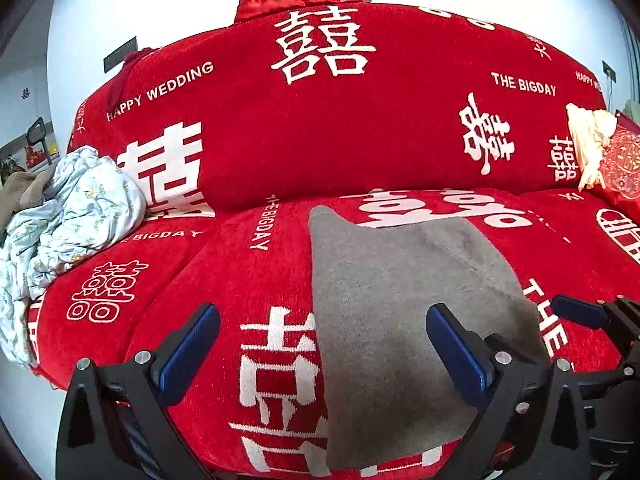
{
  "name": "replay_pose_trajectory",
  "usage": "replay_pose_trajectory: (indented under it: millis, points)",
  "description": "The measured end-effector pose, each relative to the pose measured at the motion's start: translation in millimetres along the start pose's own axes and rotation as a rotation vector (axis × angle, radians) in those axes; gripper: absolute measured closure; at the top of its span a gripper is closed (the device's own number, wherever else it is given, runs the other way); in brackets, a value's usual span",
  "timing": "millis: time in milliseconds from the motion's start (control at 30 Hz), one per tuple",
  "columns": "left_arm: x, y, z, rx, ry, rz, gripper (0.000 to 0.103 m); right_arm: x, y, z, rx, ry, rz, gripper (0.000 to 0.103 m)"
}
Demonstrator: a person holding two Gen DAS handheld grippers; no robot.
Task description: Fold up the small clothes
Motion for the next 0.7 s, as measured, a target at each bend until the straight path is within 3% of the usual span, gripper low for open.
replay_pose_trajectory:
  millis: [333, 700]
  points:
    - [-4.9, 5.5, 1.7, -0.022, 0.006, -0.042, 0.0, 3.0, 3.9, 1.3, -0.01, 0.002, 0.013, 0.017]
    - [-1.7, 8.2, -1.3, -0.037, -0.004, -0.015, 0.0, -3.4, 5.4, 1.4, -0.013, 0.005, -0.014, 0.017]
Point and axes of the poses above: each gripper's, at about its wrist camera, not at the fingertips, and z roughly the way its jaws point, x to its right, y to its underside, the point moved 6 cm from there along z, roughly the way its jaws point, and after that the axes turned 3 degrees about -z, right-handed, at the moved point
